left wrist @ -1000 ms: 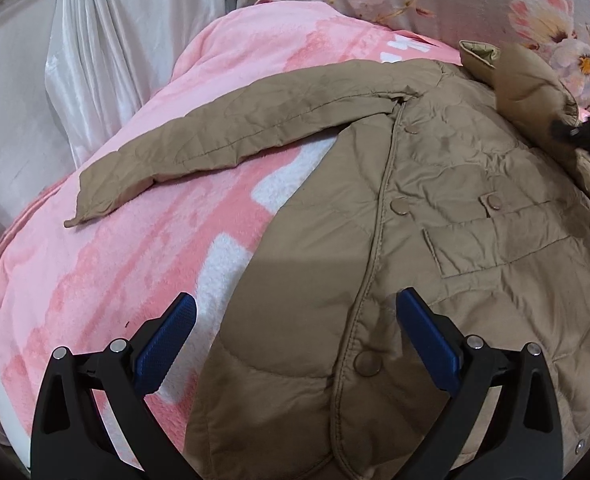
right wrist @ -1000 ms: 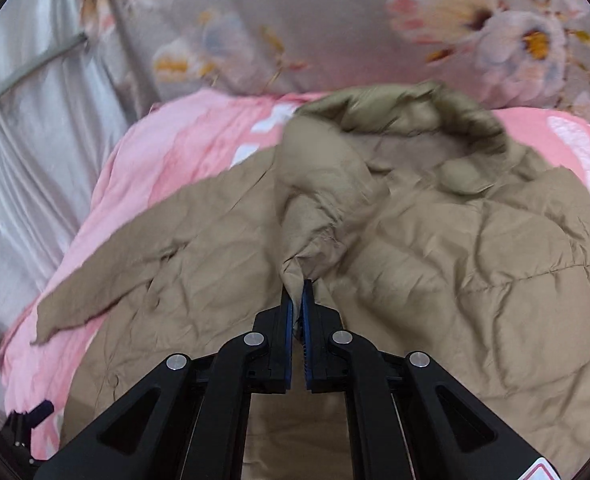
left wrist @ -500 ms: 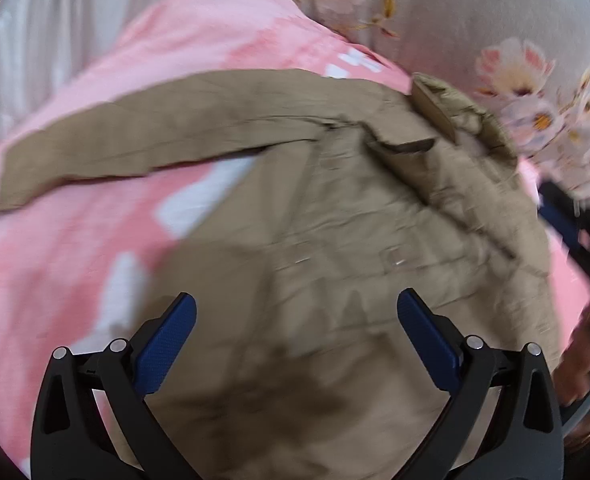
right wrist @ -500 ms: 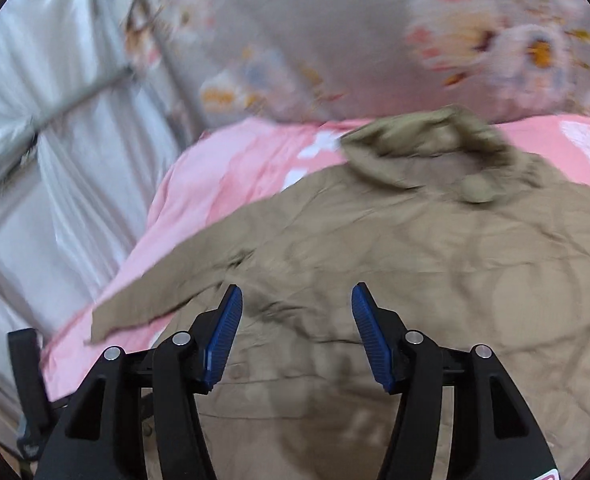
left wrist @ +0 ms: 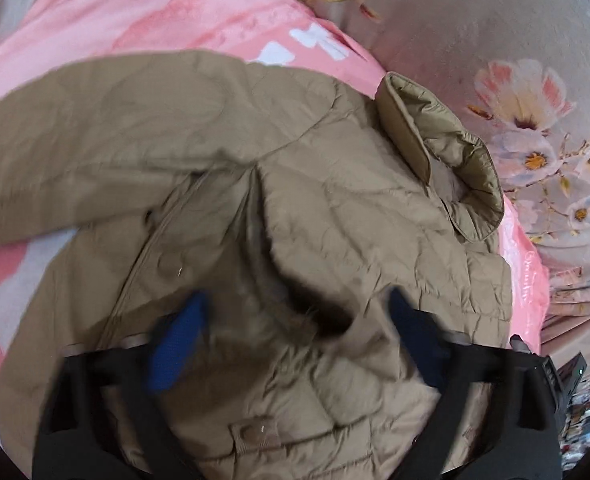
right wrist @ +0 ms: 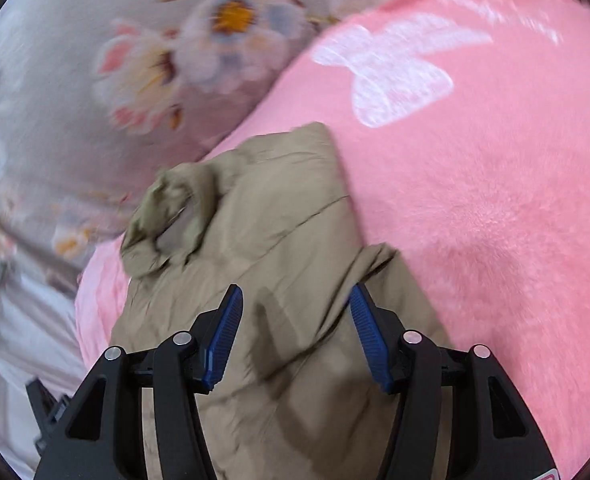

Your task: Fold large clothes

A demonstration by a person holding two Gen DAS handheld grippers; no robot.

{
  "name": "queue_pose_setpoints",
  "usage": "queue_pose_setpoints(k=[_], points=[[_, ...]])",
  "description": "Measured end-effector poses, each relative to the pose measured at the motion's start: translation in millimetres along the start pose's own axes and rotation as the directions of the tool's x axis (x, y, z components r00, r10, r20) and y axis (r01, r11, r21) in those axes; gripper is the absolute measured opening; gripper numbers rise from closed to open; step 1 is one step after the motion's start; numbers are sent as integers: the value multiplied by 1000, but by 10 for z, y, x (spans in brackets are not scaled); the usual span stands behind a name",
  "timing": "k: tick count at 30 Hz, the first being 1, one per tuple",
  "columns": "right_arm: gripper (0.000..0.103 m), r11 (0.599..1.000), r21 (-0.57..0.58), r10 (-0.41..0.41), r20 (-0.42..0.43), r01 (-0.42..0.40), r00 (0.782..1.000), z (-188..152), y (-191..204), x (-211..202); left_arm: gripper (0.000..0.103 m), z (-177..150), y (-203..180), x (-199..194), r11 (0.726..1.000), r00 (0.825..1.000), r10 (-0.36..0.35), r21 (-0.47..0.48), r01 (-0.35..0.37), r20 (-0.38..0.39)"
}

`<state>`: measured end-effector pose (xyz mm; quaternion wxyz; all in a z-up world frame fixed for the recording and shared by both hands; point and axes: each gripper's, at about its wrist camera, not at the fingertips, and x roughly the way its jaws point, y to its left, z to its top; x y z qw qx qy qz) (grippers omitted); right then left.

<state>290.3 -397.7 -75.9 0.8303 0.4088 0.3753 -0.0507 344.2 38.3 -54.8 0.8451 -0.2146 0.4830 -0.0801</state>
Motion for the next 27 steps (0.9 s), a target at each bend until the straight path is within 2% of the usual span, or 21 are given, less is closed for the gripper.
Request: queue_pose_setpoints(k=[2, 3, 4, 6, 7, 9, 11, 13, 14, 16, 23, 24, 25, 27], points=[[21, 1000, 26, 2, -18, -1, 1000, 43, -20, 93, 25, 59, -42, -43, 999, 999, 32, 38, -33, 35], [15, 1000, 30, 3, -12, -3, 1000, 82, -4, 109, 11, 97, -58, -83, 998, 997, 39, 51, -42, 64], [10, 1000, 25, 12, 7, -12, 1000, 96, 33, 77, 8, 142, -60, -99, 997, 996, 35, 65, -40, 76], [7, 996, -66, 58, 95, -52, 994, 88, 249, -152, 5, 207, -103, -166, 995, 994, 24, 95, -34, 105], [6, 993, -115, 58, 138, -42, 989, 57, 342, -262, 5, 221, -135, -217, 992, 990, 34, 119, -51, 135], [6, 971, -235, 18, 201, 31, 979, -46, 537, -371, 5, 202, -159, -259, 983, 980, 68, 155, -98, 186], [6, 946, -295, -80, 191, 135, 978, -128, 582, -234, 5, 116, -135, -156, 970, 973, 122, 185, -159, 198], [6, 930, -297, -185, 130, 216, 974, -192, 463, 48, 5, 32, -72, 63, 961, 972, 166, 194, -197, 165], [7, 933, -283, -201, 100, 221, 975, -196, 392, 130, 6, -21, -23, 176, 959, 972, 178, 196, -206, 152], [7, 943, -260, -198, 73, 210, 978, -183, 284, 178, 6, -85, -7, 254, 951, 968, 188, 216, -222, 167], [9, 916, -293, -261, 83, 274, 962, -232, 313, 184, 7, -198, -128, 329, 903, 937, 263, 283, -323, 232], [9, 914, -284, -274, 95, 290, 957, -283, 342, 99, 7, -203, -128, 331, 900, 934, 267, 286, -330, 238], [11, 903, -266, -311, 133, 336, 941, -354, 382, -39, 7, -209, -129, 331, 897, 932, 271, 288, -335, 242], [22, 864, -279, -365, 224, 419, 904, -496, 582, -247, 8, -220, -147, 326, 892, 927, 280, 290, -348, 250]])
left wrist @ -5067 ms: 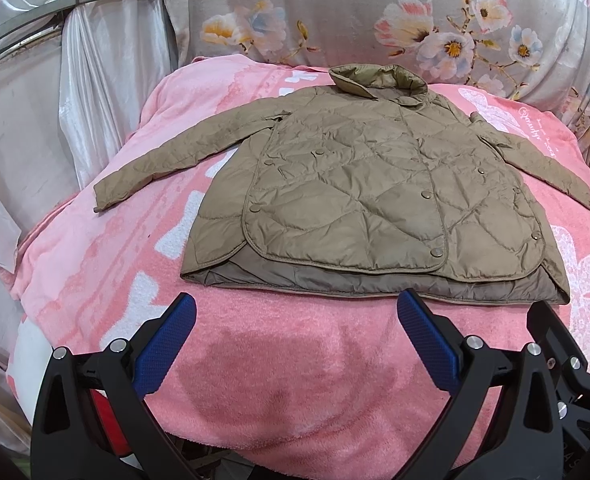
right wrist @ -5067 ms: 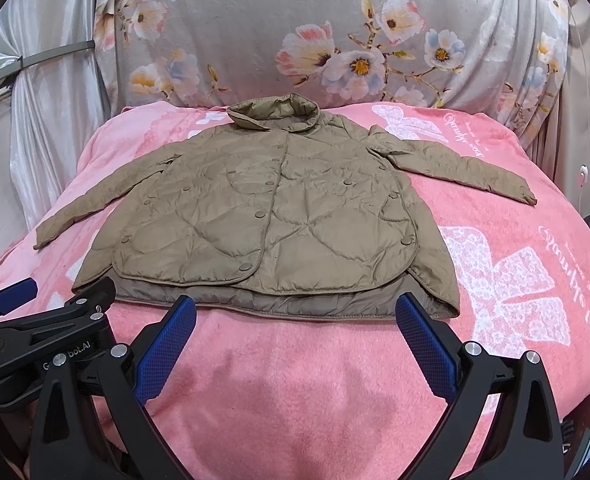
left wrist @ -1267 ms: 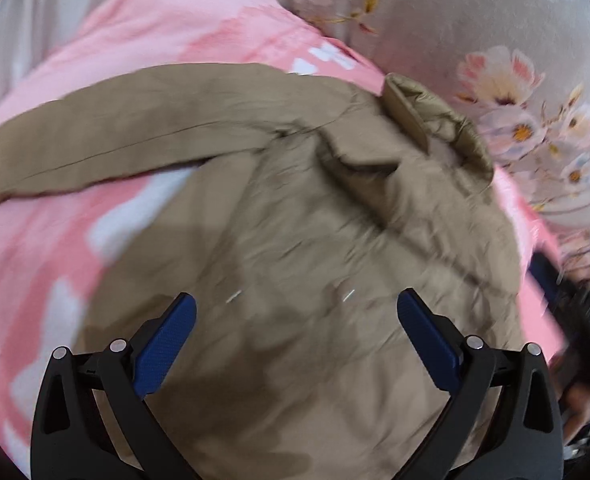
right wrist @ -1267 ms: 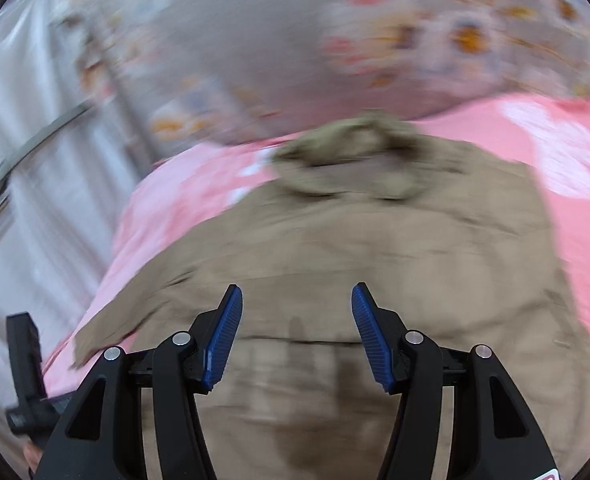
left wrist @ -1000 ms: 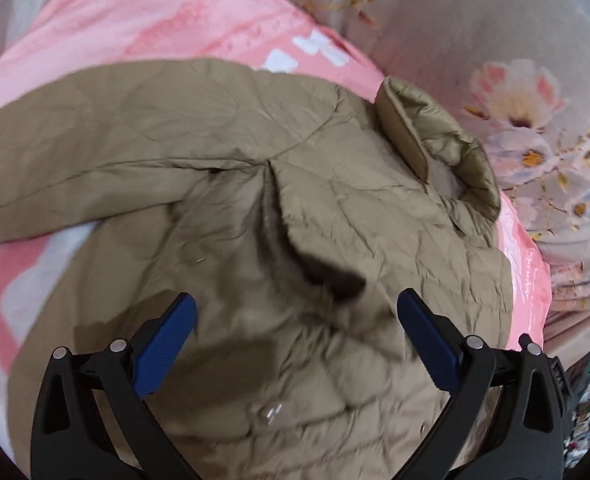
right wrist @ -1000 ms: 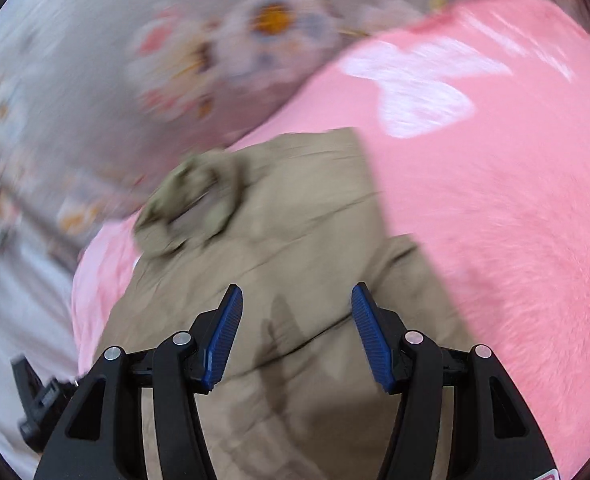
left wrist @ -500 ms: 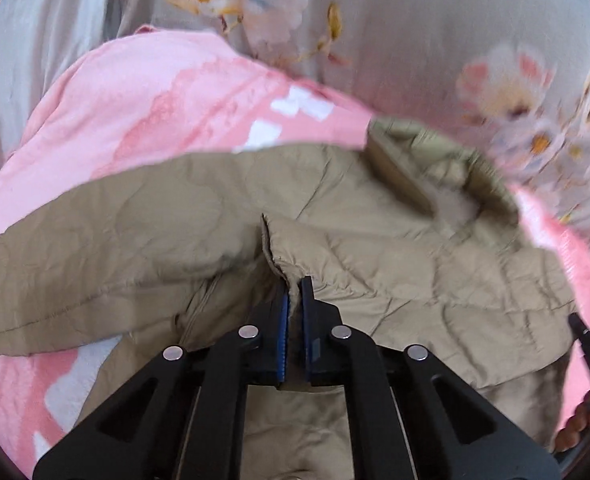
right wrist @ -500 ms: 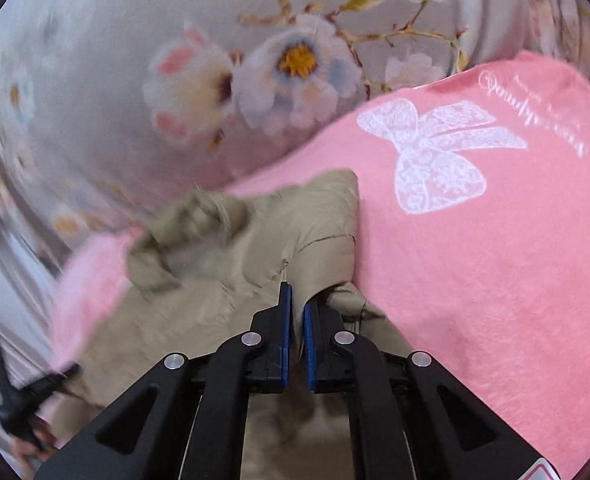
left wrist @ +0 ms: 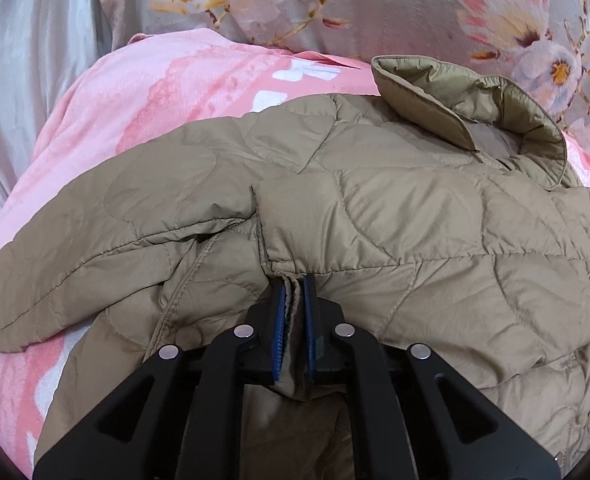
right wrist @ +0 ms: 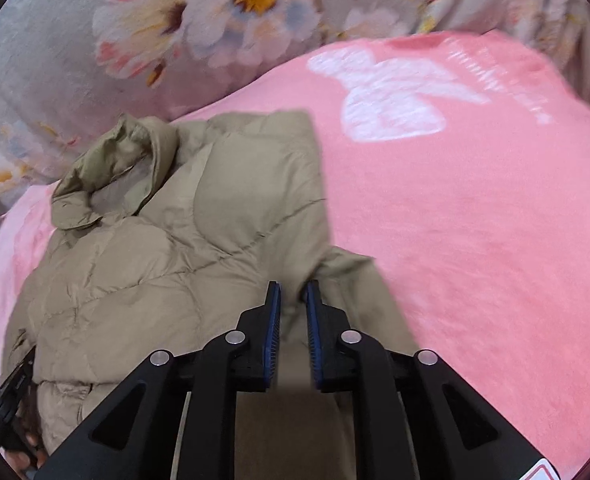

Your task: Fold large clothes

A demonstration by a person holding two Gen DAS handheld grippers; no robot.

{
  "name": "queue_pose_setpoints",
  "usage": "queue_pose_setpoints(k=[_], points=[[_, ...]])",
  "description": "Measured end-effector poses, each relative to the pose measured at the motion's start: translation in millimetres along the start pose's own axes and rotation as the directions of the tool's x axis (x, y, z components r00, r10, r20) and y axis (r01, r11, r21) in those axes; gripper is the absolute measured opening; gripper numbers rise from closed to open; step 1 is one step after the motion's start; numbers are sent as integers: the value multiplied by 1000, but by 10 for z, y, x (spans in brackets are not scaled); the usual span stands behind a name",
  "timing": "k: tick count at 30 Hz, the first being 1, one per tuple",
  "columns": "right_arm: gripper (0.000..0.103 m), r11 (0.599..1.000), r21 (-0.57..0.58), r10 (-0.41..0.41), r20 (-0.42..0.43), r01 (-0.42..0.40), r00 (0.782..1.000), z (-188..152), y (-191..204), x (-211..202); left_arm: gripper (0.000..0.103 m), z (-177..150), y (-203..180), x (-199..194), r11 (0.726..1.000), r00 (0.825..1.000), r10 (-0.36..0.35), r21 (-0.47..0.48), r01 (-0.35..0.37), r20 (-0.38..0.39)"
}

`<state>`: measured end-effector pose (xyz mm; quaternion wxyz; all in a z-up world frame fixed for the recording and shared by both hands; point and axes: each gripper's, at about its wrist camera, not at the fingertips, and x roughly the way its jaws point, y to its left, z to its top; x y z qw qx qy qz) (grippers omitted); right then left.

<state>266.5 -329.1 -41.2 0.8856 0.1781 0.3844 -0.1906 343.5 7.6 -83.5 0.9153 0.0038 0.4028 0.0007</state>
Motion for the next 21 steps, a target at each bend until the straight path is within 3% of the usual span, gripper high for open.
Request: queue_pose_setpoints(k=[2, 5, 7, 11, 21], points=[[22, 998, -57, 35, 43, -33, 998, -27, 242, -209, 9, -1, -38, 2, 1000, 1000, 16, 8, -16, 4], [22, 963, -203, 182, 7, -176, 983, -102, 827, -346, 11, -10, -50, -6, 999, 999, 34, 15, -34, 8], [22, 939, -268, 219, -17, -216, 975, -196, 1143, -293, 14, -16, -28, -14, 999, 999, 33, 5, -33, 9], [21, 928, -294, 218, -66, -228, 974, -356, 1437, -37, 16, -19, -7, -18, 1000, 999, 30, -7, -30, 10], [19, 938, -281, 187, -83, -204, 979, -576, 1406, 181, 21, -21, -26, -17, 999, 999, 38, 4, -38, 15]])
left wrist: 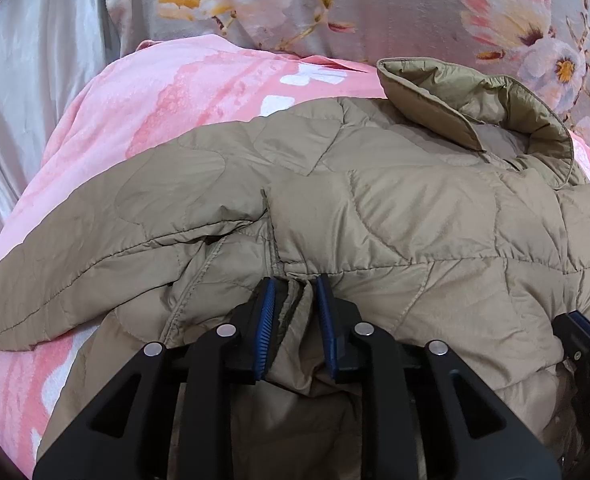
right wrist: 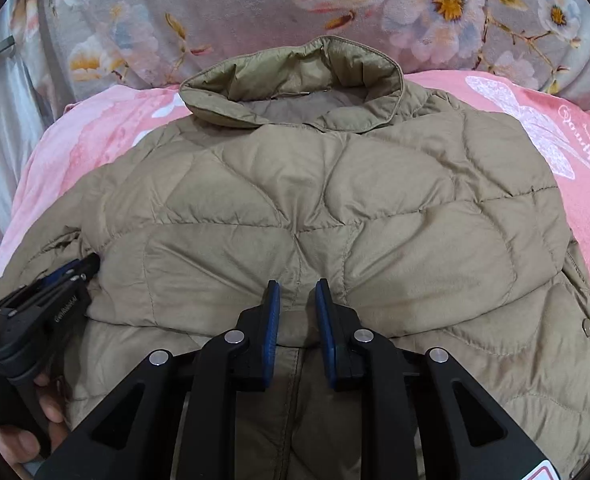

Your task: Fold large clothes

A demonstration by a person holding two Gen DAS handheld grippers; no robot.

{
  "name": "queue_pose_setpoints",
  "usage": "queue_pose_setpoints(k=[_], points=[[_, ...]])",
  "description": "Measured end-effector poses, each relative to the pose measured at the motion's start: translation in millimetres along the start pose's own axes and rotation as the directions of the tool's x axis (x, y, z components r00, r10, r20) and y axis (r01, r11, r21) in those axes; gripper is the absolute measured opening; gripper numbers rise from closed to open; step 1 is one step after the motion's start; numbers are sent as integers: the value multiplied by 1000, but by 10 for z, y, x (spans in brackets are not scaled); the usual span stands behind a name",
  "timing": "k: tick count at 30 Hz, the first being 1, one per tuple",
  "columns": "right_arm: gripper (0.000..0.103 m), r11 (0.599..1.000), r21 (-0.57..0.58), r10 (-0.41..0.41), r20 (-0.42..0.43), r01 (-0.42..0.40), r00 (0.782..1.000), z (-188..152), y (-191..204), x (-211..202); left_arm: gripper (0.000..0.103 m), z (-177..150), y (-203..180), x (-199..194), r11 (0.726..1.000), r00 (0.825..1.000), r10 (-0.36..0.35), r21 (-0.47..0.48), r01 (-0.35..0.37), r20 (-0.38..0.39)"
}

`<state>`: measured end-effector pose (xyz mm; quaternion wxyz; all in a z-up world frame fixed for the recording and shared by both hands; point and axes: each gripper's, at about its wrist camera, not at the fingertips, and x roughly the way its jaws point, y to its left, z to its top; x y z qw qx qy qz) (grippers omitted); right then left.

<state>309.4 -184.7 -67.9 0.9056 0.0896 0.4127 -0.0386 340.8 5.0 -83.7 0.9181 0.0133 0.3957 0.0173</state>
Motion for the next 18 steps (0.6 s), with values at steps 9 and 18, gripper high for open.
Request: queue_pose_setpoints(k=[9, 18], points=[[19, 998, -36, -51, 5, 52, 999, 10, 77, 44, 27, -4, -20, -6, 1000, 1000, 26, 5, -26, 6], [19, 998, -39, -55, 6, 55, 998, 9, 73, 51, 29, -6, -48, -3, 999, 999, 51, 18, -51, 9]])
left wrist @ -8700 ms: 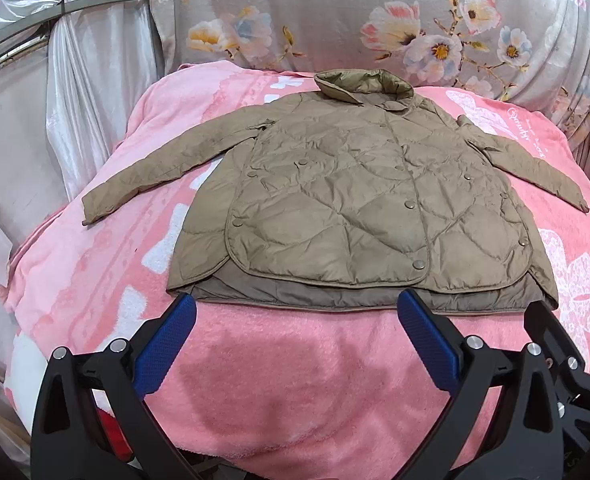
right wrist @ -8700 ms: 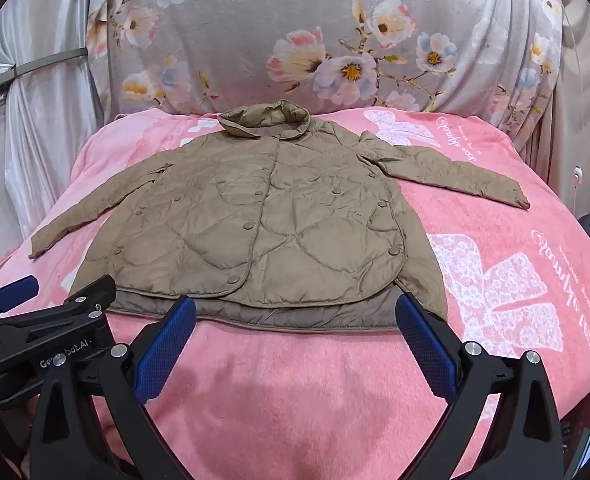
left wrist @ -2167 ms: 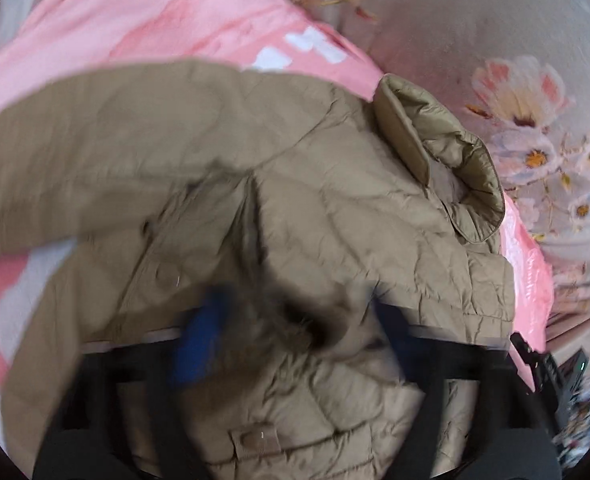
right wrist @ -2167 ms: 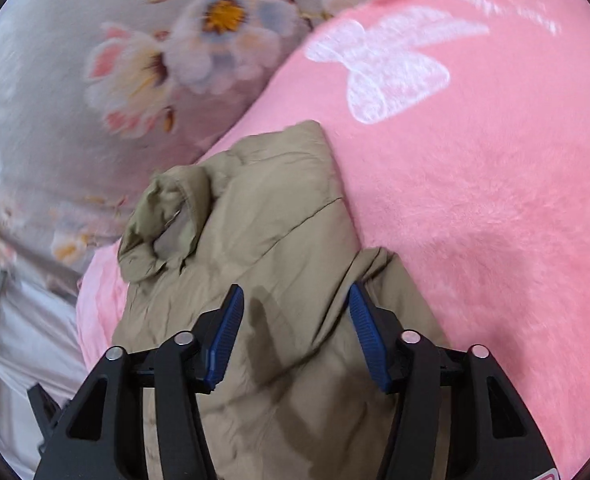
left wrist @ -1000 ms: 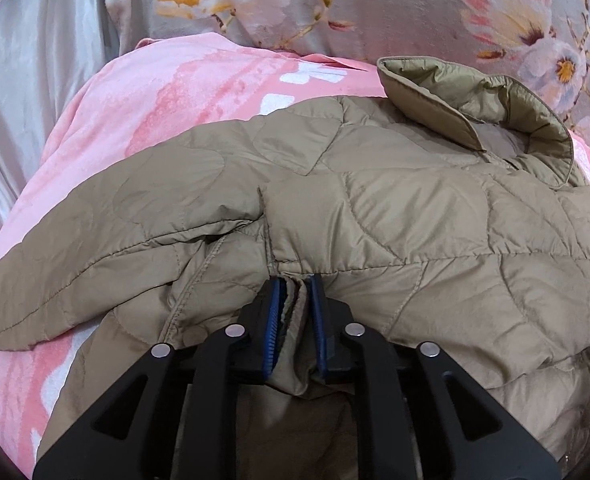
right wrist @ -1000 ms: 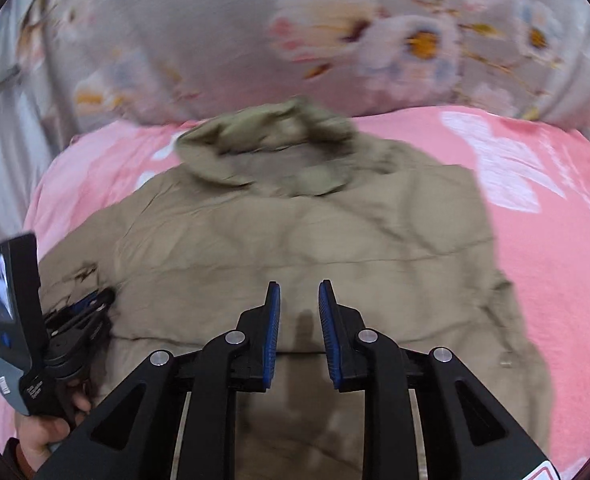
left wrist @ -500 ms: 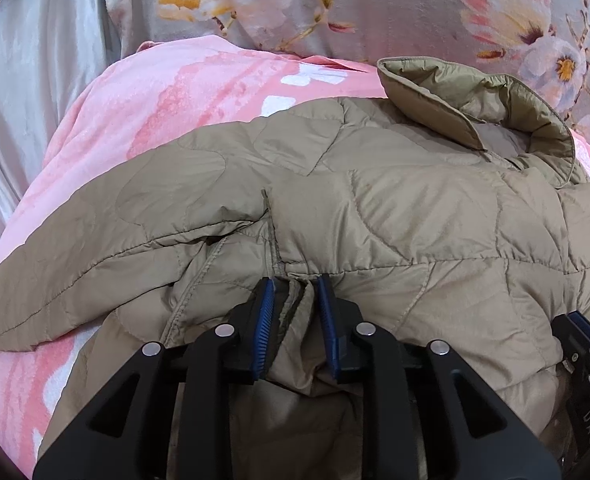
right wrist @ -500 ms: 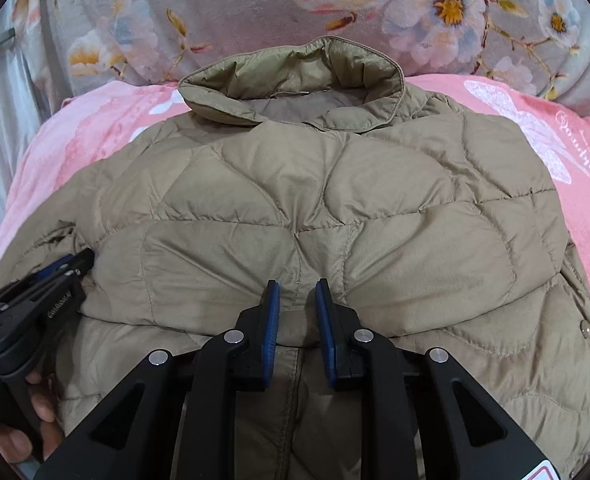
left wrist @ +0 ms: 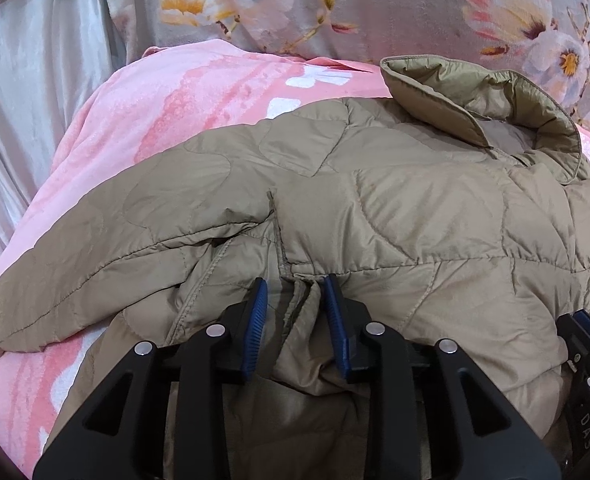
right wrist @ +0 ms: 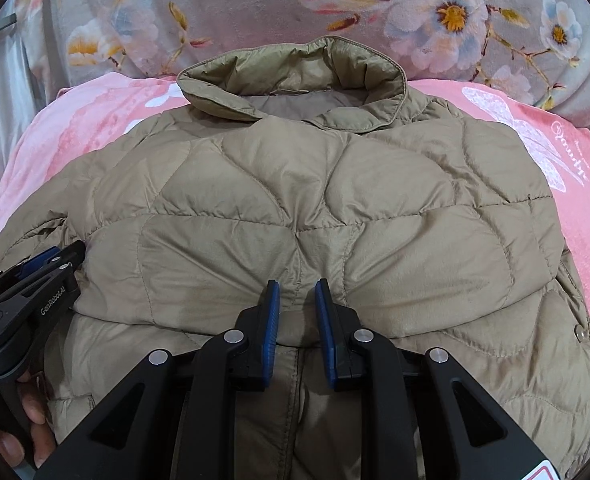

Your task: Fold large clothes

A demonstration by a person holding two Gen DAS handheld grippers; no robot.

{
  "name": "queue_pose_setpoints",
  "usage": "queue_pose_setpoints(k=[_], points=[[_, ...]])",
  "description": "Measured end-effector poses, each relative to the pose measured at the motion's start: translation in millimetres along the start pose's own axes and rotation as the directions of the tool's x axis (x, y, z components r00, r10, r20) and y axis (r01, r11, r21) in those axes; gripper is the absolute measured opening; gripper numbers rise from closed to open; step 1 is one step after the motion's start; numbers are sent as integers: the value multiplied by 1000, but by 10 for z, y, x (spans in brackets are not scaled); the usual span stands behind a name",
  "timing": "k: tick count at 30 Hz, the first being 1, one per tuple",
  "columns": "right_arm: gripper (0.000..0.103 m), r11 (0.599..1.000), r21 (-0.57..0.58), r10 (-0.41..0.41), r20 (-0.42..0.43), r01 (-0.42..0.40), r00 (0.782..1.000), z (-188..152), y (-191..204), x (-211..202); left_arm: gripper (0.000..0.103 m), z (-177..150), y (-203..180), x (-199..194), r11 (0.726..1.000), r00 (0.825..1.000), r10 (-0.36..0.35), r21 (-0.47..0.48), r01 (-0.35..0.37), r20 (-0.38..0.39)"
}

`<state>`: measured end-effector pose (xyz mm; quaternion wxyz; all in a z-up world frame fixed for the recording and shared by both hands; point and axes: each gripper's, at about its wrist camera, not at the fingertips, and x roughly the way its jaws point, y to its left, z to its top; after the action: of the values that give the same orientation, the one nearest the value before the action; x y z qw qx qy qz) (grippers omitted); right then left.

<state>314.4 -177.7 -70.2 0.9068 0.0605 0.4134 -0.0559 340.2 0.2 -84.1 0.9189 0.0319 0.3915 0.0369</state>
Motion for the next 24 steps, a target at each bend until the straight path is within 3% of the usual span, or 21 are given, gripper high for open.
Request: queue_pose_setpoints(k=[13, 16, 18, 20, 22, 24], points=[[19, 1000, 8, 1, -1, -1, 1000, -3, -3, 10, 31, 1, -8, -2, 1000, 1000, 9, 4, -9, 0], [19, 1000, 23, 14, -4, -14, 1000, -3, -30, 21, 36, -6, 114, -28, 997, 998, -61, -53, 61, 7], [19, 999, 27, 20, -7, -20, 1000, 4, -38, 25, 48, -53, 320, -101, 973, 984, -175, -147, 176, 16], [19, 999, 24, 36, -12, -36, 999, 16, -58, 12, 53, -204, 649, -286, 931, 965, -264, -257, 258, 14], [25, 1000, -6, 7, -15, -7, 1000, 2, -58, -124, 68, -399, 1023, -575, 922, 971, -239, -309, 235, 27], [31, 1000, -17, 0, 13, 0, 1000, -96, -32, -401, 95, -619, 1527, -889, 915, 981, -175, -355, 195, 86]])
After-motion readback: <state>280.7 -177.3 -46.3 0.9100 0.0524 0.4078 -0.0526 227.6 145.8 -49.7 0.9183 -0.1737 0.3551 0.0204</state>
